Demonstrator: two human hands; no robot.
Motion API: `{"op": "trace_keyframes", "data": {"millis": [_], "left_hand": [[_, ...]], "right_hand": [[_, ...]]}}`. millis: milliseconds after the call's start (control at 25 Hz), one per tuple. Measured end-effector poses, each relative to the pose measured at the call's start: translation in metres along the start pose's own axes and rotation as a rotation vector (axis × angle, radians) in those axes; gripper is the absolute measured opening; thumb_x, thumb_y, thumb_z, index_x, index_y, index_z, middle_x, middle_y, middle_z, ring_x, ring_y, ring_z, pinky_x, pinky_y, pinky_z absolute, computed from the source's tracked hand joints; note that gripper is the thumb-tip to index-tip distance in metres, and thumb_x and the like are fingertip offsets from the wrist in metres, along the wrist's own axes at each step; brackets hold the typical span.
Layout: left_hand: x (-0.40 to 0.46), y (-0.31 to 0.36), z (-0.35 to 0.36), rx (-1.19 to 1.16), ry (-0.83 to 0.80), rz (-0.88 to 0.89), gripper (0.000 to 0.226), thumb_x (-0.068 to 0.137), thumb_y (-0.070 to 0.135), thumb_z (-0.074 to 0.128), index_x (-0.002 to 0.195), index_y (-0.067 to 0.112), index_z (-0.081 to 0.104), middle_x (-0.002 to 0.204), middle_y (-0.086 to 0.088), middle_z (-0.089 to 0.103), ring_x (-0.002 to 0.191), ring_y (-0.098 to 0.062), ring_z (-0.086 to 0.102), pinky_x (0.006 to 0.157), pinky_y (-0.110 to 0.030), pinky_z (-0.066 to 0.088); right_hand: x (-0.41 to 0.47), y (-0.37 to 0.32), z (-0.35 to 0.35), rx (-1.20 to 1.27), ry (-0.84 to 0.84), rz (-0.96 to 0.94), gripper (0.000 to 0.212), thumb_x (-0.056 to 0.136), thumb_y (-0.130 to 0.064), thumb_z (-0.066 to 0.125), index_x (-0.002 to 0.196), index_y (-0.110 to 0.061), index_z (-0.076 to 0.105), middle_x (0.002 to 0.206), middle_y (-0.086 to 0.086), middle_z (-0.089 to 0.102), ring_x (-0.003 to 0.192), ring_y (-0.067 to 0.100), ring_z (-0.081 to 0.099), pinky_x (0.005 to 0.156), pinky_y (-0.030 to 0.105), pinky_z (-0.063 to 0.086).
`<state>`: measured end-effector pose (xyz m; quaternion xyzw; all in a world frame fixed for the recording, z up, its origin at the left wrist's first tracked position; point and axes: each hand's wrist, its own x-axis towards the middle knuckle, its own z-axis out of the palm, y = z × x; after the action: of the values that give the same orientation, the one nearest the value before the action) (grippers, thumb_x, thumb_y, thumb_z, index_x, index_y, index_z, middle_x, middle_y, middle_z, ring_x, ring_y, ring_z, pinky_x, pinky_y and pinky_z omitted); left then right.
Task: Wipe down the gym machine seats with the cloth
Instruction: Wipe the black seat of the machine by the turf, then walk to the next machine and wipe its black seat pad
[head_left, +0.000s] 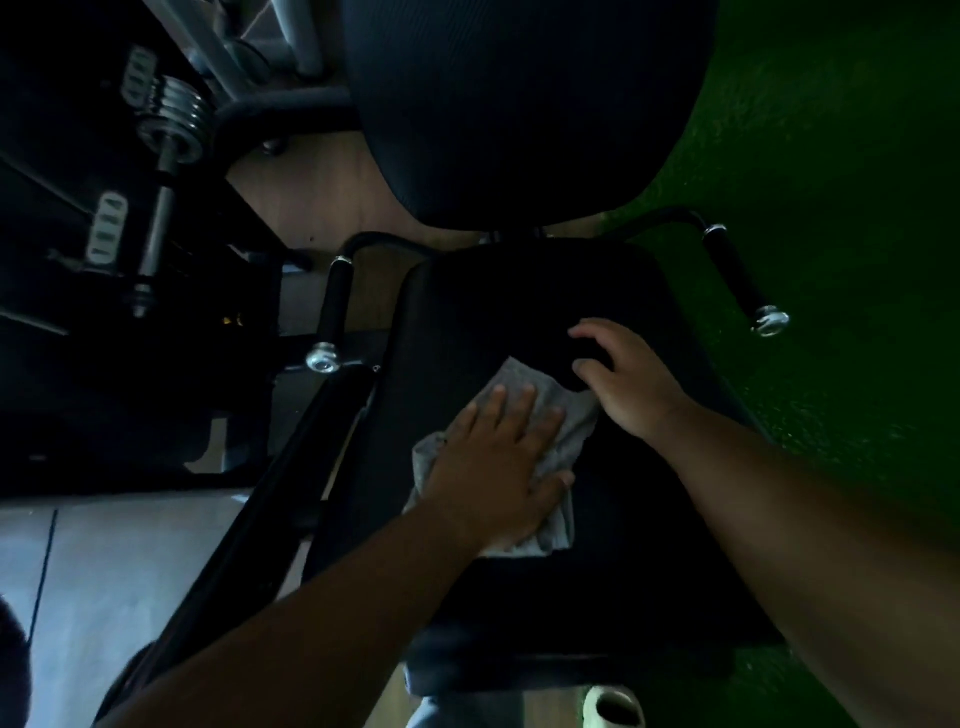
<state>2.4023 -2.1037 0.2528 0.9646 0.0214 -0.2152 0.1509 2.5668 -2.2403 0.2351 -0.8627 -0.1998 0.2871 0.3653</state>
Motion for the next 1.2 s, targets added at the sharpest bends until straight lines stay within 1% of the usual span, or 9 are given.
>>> {"op": "trace_keyframes", "data": {"millis": [80, 160, 240, 280, 360, 480, 640, 880, 1200], "left_hand": [[-0.031, 0.016, 0.012, 0.001, 0.045, 0.016, 0.063, 0.101, 0.059, 0.021, 0.157, 0.038, 0.003, 0.161, 0.013, -0.011, 0.151, -0.013, -0.011, 0.12, -0.035, -0.009], [-0.062, 0.026, 0.02, -0.002, 0.18, 0.001, 0.056, 0.1, 0.054, 0.03, 0.152, 0.034, 0.035, 0.16, 0.011, 0.025, 0.149, -0.013, 0.023, 0.12, -0.035, 0.017], [-0.092, 0.036, 0.03, 0.014, 0.426, -0.019, 0.044, 0.094, 0.049, 0.045, 0.124, 0.026, 0.068, 0.129, 0.003, 0.066, 0.12, -0.021, 0.062, 0.095, -0.039, 0.054], [-0.106, 0.038, 0.033, 0.039, 0.513, -0.056, 0.037, 0.092, 0.047, 0.05, 0.108, 0.024, 0.074, 0.11, 0.002, 0.072, 0.101, -0.023, 0.068, 0.075, -0.038, 0.059], [-0.137, 0.045, 0.033, 0.071, 0.569, -0.205, 0.032, 0.091, 0.049, 0.051, 0.086, 0.023, 0.071, 0.085, 0.003, 0.068, 0.078, -0.022, 0.065, 0.053, -0.035, 0.052], [-0.204, 0.06, 0.037, 0.037, 0.587, -0.405, 0.039, 0.089, 0.057, 0.046, 0.075, 0.024, 0.062, 0.072, 0.005, 0.062, 0.065, -0.023, 0.064, 0.047, -0.029, 0.045], [-0.326, 0.08, 0.054, -0.07, 0.461, -0.684, 0.048, 0.088, 0.07, 0.03, 0.096, 0.033, 0.06, 0.091, 0.012, 0.065, 0.084, -0.017, 0.067, 0.063, -0.032, 0.052], [-0.543, 0.123, 0.107, -0.109, 0.487, -0.999, 0.043, 0.09, 0.061, 0.044, 0.129, 0.043, 0.049, 0.117, 0.014, 0.067, 0.102, -0.017, 0.068, 0.072, -0.03, 0.048], [-0.853, 0.229, 0.217, -0.112, 0.668, -1.384, 0.069, 0.079, 0.078, 0.014, 0.115, 0.037, 0.056, 0.102, 0.009, 0.07, 0.092, -0.019, 0.069, 0.068, -0.033, 0.053]], "right_hand": [[-0.03, -0.002, -0.005, -0.054, -0.035, -0.024, 0.041, 0.099, -0.034, 0.054, 0.139, -0.03, 0.05, 0.151, -0.006, 0.039, 0.14, 0.013, 0.034, 0.105, 0.026, 0.029], [-0.066, -0.006, -0.007, -0.197, -0.068, -0.112, 0.042, 0.099, -0.036, 0.053, 0.139, -0.028, 0.05, 0.149, -0.006, 0.041, 0.139, 0.013, 0.034, 0.102, 0.024, 0.029], [-0.105, -0.015, -0.009, -0.309, -0.1, -0.238, 0.043, 0.098, -0.036, 0.053, 0.139, -0.023, 0.051, 0.145, -0.006, 0.046, 0.137, 0.013, 0.036, 0.102, 0.022, 0.028], [-0.124, -0.02, -0.011, -0.342, -0.116, -0.286, 0.043, 0.098, -0.037, 0.053, 0.138, -0.022, 0.052, 0.144, -0.007, 0.047, 0.137, 0.012, 0.036, 0.103, 0.022, 0.029], [-0.158, -0.031, -0.014, -0.4, -0.173, -0.358, 0.044, 0.097, -0.038, 0.053, 0.138, -0.023, 0.052, 0.142, -0.009, 0.049, 0.137, 0.012, 0.036, 0.108, 0.027, 0.032], [-0.203, -0.049, -0.01, -0.498, -0.259, -0.449, 0.042, 0.096, -0.039, 0.053, 0.135, -0.023, 0.054, 0.14, -0.01, 0.05, 0.135, 0.011, 0.038, 0.111, 0.033, 0.035], [-0.261, -0.092, 0.024, -0.58, -0.353, -0.602, 0.041, 0.094, -0.038, 0.056, 0.13, -0.021, 0.058, 0.134, -0.01, 0.054, 0.131, 0.013, 0.042, 0.107, 0.027, 0.034], [-0.393, -0.17, 0.132, -0.704, -0.548, -0.93, 0.043, 0.088, -0.045, 0.054, 0.124, -0.022, 0.059, 0.129, -0.006, 0.057, 0.127, 0.019, 0.047, 0.104, 0.032, 0.036], [-0.67, -0.249, 0.302, -0.818, -0.765, -1.238, 0.043, 0.092, -0.048, 0.052, 0.13, -0.028, 0.053, 0.138, -0.007, 0.051, 0.132, 0.016, 0.039, 0.109, 0.033, 0.029]]}}
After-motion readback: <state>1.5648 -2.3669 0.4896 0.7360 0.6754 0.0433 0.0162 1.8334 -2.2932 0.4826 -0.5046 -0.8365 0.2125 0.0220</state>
